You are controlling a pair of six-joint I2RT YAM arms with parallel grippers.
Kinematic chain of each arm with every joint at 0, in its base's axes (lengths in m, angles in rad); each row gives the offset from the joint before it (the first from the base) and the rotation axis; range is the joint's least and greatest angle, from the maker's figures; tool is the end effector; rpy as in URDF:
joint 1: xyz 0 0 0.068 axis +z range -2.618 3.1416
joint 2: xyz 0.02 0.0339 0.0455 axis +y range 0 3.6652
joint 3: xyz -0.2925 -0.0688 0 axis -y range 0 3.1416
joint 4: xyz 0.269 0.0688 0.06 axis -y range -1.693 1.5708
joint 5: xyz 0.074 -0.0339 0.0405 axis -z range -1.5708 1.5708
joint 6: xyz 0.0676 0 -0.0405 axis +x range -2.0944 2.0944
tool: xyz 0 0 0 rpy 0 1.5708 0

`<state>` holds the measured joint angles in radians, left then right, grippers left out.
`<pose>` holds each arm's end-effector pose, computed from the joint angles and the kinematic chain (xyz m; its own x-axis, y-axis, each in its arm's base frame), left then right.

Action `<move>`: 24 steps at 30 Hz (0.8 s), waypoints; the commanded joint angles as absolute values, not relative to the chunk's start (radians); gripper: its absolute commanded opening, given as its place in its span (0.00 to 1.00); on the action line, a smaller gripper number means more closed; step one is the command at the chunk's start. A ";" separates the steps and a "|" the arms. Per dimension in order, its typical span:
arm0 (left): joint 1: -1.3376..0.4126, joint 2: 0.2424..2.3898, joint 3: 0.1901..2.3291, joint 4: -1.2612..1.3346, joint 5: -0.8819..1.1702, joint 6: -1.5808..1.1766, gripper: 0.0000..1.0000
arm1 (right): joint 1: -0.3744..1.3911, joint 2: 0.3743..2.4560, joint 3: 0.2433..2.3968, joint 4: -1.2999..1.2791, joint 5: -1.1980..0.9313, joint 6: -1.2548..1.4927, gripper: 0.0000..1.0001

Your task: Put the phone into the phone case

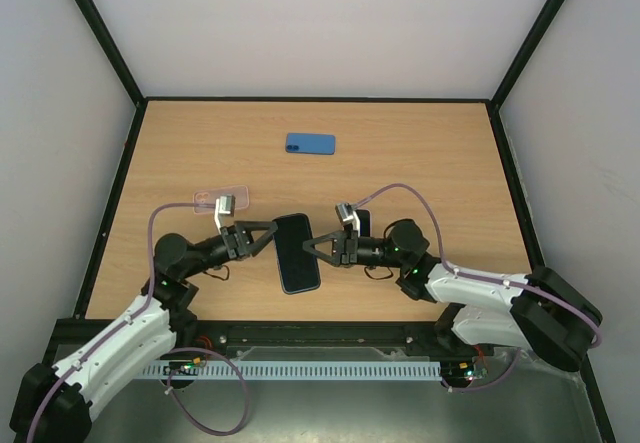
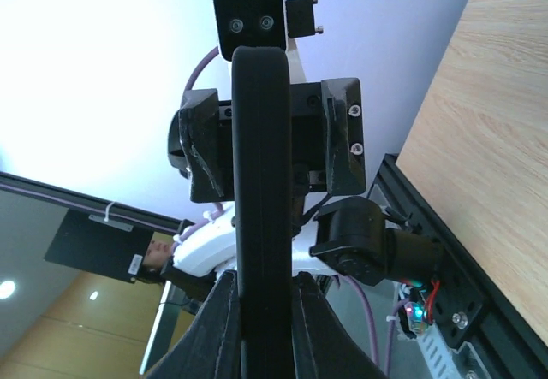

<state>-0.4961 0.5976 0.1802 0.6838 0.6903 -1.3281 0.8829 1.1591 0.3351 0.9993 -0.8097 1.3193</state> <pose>0.1291 -0.1188 0.2571 -0.8250 -0.4045 -0.3946 0.4428 -0.0289 -0.8962 0.1200 0.2231 0.2459 -0.9270 -0.0758 -0.3673 -0.3525 -0.1586 0.9223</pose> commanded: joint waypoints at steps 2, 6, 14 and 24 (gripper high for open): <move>-0.491 0.604 0.159 0.894 0.717 -1.422 0.56 | 0.881 1.121 0.324 1.172 -0.828 1.379 0.09; -0.492 0.622 0.150 0.966 0.715 -1.459 0.45 | 0.882 1.121 0.324 1.186 -0.828 1.391 0.09; -0.492 0.656 0.155 0.959 0.709 -1.452 0.25 | 0.883 1.132 0.315 1.218 -0.829 1.406 0.09; -0.492 0.613 0.229 0.616 0.661 -1.288 0.02 | 0.882 1.165 0.320 1.201 -0.813 1.398 0.19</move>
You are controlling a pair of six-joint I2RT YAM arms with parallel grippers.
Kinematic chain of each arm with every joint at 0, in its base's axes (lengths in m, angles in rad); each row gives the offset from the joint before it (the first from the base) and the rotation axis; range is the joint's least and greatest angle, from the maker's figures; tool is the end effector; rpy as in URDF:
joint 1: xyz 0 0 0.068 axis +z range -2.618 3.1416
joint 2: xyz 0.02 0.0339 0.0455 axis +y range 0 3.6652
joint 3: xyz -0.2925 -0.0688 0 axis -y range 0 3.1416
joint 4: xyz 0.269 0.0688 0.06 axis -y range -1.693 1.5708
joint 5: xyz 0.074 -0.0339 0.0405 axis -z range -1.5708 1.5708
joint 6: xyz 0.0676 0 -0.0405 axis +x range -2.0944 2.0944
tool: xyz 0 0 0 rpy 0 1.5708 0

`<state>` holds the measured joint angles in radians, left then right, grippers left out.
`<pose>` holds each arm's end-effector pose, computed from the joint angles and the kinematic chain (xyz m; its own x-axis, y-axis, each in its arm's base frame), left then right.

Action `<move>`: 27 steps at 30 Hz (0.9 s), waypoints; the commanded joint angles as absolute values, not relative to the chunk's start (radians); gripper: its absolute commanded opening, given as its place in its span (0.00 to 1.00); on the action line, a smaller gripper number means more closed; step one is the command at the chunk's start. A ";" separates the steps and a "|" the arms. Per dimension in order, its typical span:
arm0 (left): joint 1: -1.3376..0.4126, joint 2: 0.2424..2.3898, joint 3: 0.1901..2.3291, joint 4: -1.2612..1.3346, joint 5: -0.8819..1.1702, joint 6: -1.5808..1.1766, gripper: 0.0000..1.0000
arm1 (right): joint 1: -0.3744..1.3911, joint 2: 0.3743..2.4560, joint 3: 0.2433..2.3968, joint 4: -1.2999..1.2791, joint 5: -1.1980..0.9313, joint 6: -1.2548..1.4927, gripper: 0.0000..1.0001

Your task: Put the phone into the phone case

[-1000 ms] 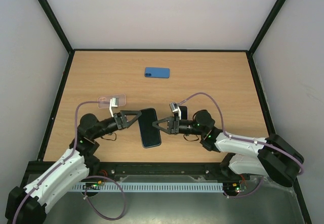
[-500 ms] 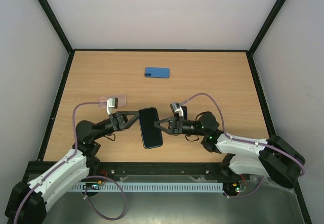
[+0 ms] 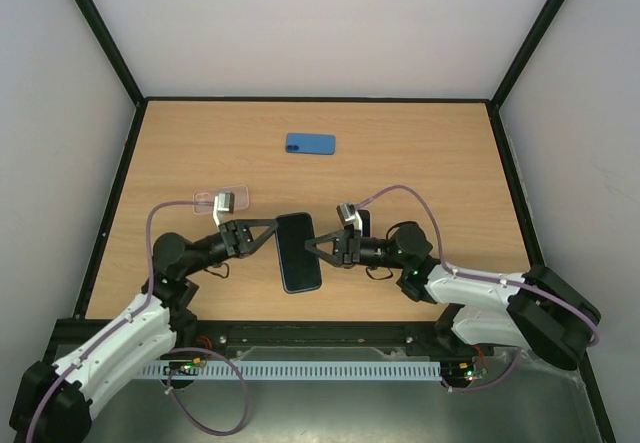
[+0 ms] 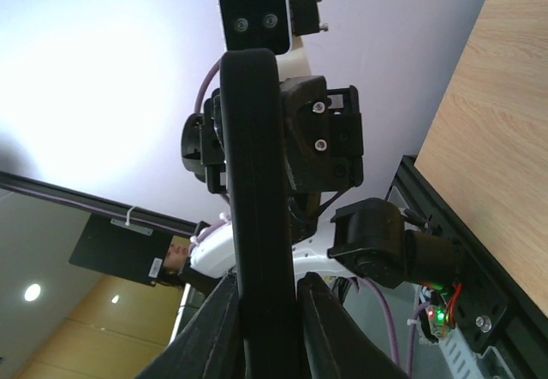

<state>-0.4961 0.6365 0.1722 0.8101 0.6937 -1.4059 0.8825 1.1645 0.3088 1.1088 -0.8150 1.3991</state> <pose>0.1295 -0.1193 0.2632 -0.8339 -0.4111 -0.3682 0.4410 -0.0952 -0.8925 0.1161 0.2186 0.2486 -0.9357 -0.0738 -0.3450 -0.3237 -0.2091 0.9228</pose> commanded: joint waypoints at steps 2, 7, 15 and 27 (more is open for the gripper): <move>-0.491 0.609 0.250 0.552 0.652 -1.255 0.02 | 0.881 1.172 0.322 1.198 -0.807 1.397 0.19; -0.491 0.614 0.315 0.386 0.629 -1.176 0.02 | 0.882 1.167 0.326 1.178 -0.781 1.387 0.15; -0.491 0.598 0.306 0.471 0.654 -1.222 0.38 | 0.883 1.153 0.321 1.224 -0.793 1.417 0.13; -0.491 0.645 0.263 0.588 0.666 -1.279 0.02 | 0.882 1.165 0.300 1.253 -0.796 1.424 0.18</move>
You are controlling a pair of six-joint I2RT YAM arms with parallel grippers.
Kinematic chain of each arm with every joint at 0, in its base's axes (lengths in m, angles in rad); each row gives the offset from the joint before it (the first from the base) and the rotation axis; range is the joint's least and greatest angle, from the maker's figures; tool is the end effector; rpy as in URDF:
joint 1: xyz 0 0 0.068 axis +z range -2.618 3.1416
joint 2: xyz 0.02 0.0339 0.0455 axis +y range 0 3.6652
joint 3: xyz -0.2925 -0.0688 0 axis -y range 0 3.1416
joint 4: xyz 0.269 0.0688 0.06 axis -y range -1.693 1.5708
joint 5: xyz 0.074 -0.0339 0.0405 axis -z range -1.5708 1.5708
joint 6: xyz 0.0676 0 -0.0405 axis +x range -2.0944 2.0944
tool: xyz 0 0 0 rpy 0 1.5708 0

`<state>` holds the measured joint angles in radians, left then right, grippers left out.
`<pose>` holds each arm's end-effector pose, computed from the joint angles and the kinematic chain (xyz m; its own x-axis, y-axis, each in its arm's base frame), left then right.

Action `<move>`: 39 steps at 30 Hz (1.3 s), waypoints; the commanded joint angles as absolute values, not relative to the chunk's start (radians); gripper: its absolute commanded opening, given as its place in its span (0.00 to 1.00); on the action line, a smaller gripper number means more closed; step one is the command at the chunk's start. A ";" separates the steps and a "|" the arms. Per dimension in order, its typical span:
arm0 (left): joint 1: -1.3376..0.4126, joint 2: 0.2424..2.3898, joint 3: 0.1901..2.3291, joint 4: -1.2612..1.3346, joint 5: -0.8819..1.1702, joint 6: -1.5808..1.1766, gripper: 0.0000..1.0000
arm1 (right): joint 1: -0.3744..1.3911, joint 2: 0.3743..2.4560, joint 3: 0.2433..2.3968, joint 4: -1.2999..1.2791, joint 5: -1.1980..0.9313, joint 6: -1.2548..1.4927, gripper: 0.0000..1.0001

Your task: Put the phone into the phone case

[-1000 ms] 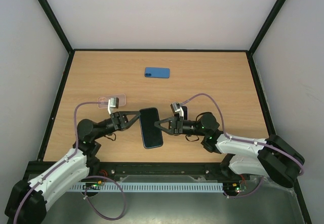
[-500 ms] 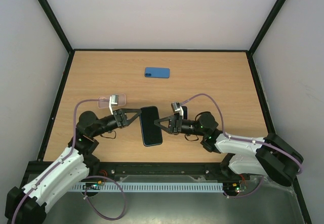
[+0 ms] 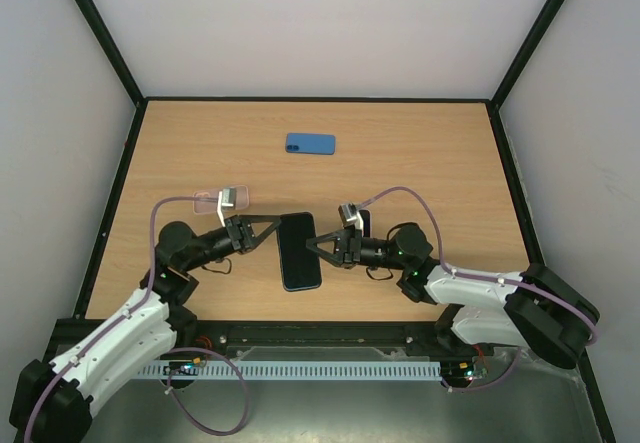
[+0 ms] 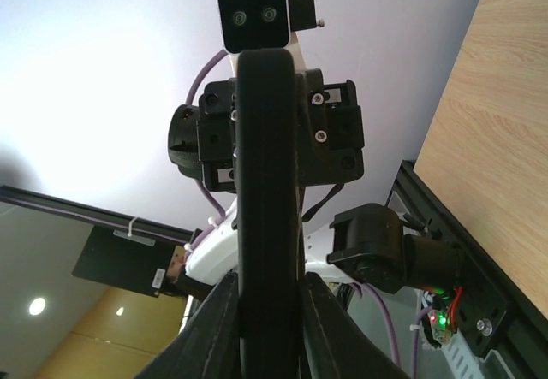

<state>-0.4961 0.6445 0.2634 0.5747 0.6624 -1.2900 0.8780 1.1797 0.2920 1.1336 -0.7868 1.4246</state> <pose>0.1413 -0.1237 0.2694 -0.8237 -0.4157 -0.3856 0.4137 0.0246 -0.9101 0.1183 0.2175 0.2428 -0.9489 -0.0494 -0.3118 -0.2969 -0.1966 0.9345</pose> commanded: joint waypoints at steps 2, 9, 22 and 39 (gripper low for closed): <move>-0.491 0.646 0.278 0.531 0.657 -1.249 0.02 | 0.882 1.168 0.303 1.244 -0.792 1.419 0.19; -0.491 0.646 0.310 0.453 0.650 -1.223 0.15 | 0.883 1.149 0.324 1.133 -0.724 1.373 0.11; -0.495 0.642 0.208 0.546 0.723 -1.274 0.72 | 0.882 1.101 0.387 0.982 -0.457 1.370 0.10; -0.510 0.713 0.240 0.520 0.731 -1.206 0.15 | 0.881 1.204 0.382 1.113 -0.477 1.432 0.12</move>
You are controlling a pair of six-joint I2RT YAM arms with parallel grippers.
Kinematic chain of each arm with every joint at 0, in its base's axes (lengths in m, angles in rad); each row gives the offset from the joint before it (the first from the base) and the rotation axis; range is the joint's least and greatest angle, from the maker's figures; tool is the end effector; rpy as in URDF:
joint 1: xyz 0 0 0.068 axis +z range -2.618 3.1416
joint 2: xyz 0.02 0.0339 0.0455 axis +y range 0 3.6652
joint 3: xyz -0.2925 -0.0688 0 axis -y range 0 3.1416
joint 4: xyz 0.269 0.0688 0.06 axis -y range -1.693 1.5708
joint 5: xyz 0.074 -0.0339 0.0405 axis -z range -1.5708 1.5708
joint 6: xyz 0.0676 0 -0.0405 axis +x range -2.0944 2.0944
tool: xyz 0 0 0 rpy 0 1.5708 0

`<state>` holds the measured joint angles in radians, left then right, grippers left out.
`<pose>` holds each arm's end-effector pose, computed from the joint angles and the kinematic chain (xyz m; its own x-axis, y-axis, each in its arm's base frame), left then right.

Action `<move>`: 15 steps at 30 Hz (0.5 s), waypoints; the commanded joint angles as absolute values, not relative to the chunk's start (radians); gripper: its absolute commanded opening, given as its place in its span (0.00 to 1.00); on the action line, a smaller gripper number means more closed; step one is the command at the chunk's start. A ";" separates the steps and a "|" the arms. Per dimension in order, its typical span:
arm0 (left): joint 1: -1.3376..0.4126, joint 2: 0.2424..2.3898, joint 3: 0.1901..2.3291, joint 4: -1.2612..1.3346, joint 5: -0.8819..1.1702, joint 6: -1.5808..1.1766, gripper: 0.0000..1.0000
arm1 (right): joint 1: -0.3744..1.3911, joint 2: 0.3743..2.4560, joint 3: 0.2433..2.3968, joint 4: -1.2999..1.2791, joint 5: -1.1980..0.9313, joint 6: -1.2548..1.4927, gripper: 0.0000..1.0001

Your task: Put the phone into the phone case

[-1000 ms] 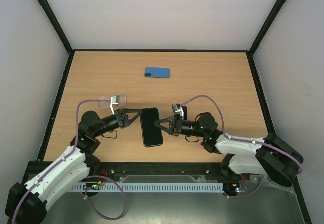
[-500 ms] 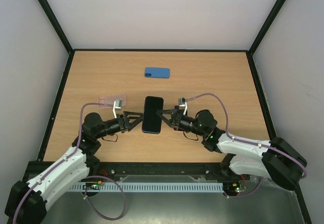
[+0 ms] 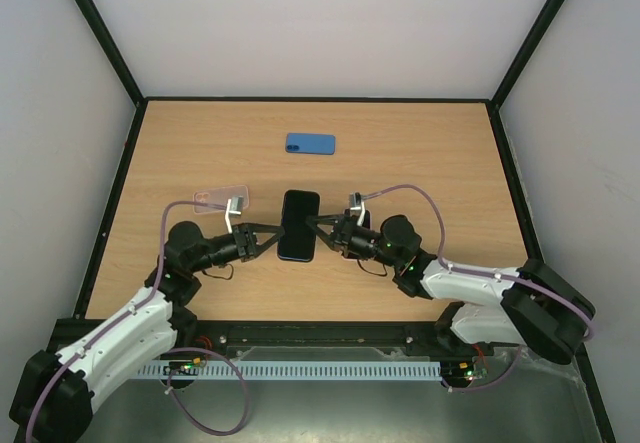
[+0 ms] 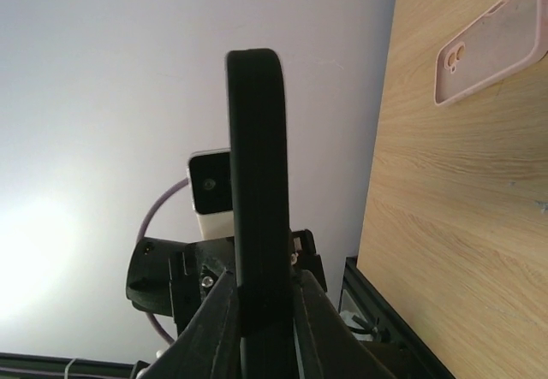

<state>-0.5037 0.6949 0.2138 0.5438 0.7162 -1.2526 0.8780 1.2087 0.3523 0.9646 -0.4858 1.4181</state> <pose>0.1417 -0.1288 0.2373 -0.8737 -0.3365 -0.3513 0.3456 0.0790 -0.9351 0.1488 0.2286 0.2376 -0.9551 0.2178 -0.2010 -0.2168 -0.0505 0.9749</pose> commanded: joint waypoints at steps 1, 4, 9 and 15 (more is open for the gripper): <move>-0.511 0.716 0.249 0.501 0.729 -1.191 0.09 | 0.881 1.206 0.382 1.111 -0.477 1.430 0.13; -0.512 0.716 0.280 0.422 0.711 -1.145 0.02 | 0.881 1.216 0.382 1.098 -0.477 1.423 0.18; -0.512 0.705 0.329 0.306 0.683 -1.081 0.04 | 0.882 1.240 0.382 1.111 -0.484 1.429 0.14; -0.512 0.668 0.327 0.307 0.689 -1.117 0.36 | 0.881 1.224 0.391 1.116 -0.467 1.437 0.11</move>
